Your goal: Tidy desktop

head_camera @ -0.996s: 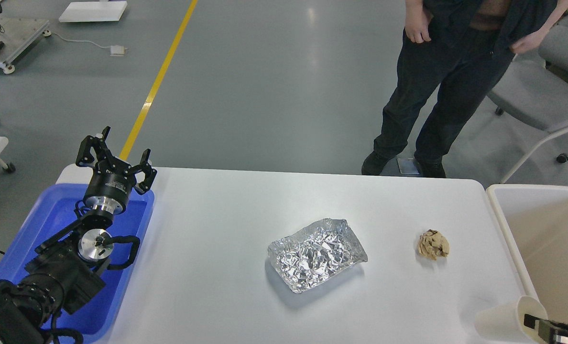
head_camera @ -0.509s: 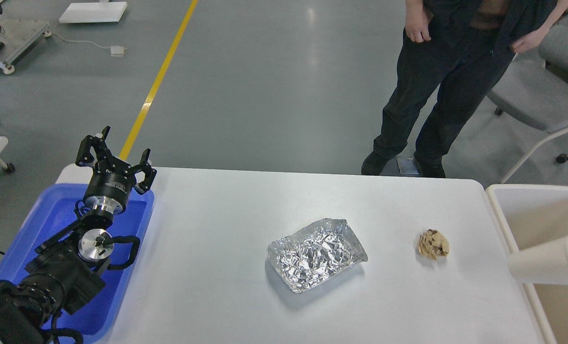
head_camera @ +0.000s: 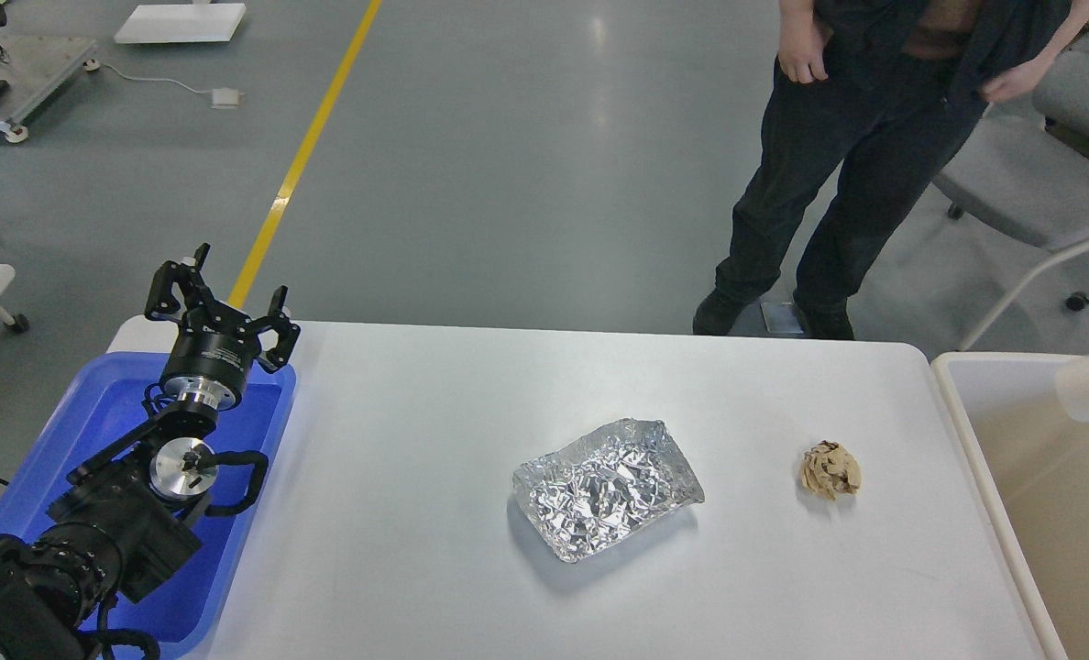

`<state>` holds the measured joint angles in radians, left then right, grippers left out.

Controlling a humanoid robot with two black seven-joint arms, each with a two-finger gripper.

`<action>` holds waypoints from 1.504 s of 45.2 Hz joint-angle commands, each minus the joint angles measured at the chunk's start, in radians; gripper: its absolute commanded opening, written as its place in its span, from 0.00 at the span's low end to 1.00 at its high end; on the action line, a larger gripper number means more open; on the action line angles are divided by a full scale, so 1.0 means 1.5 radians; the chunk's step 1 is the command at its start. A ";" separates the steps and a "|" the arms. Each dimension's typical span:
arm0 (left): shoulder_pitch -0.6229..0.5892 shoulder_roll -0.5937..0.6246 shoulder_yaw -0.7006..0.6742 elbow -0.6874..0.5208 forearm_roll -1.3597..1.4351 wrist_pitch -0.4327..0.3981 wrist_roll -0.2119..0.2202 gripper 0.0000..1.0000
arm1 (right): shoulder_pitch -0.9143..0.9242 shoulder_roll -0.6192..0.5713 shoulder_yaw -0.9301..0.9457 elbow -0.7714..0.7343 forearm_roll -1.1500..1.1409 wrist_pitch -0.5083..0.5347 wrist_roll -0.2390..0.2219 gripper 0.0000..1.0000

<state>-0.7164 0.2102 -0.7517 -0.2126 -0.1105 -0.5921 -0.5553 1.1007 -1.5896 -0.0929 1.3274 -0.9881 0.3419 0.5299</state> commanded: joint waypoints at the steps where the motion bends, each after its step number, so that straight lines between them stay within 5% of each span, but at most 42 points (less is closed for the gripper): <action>1: 0.000 0.000 0.000 0.000 0.000 0.000 0.000 1.00 | -0.017 0.108 -0.011 -0.202 0.157 0.020 -0.025 0.00; 14: 0.000 0.000 -0.001 0.000 0.000 0.000 0.000 1.00 | -0.067 0.228 -0.080 -0.318 0.427 0.001 -0.115 0.00; 29: 0.000 0.000 0.000 0.001 0.000 0.000 0.000 1.00 | -0.195 0.418 -0.074 -0.419 0.638 -0.162 -0.207 0.00; 42: 0.000 0.000 0.000 0.001 0.000 0.000 0.000 1.00 | -0.260 0.595 -0.065 -0.609 0.728 -0.247 -0.250 0.00; 49: 0.000 0.000 0.000 0.001 0.000 0.000 0.000 1.00 | -0.284 0.663 -0.015 -0.711 0.772 -0.257 -0.308 0.00; 58: 0.000 0.000 0.000 0.001 0.000 0.000 0.000 1.00 | -0.290 0.704 0.087 -0.763 0.772 -0.265 -0.384 0.00; 68: 0.000 0.000 0.000 0.001 0.000 0.001 0.000 1.00 | -0.300 0.725 0.110 -0.774 0.776 -0.284 -0.407 0.00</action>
<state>-0.7164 0.2101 -0.7516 -0.2118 -0.1104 -0.5919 -0.5553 0.6731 -0.5628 0.0057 0.2237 0.1542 -0.0519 -0.0117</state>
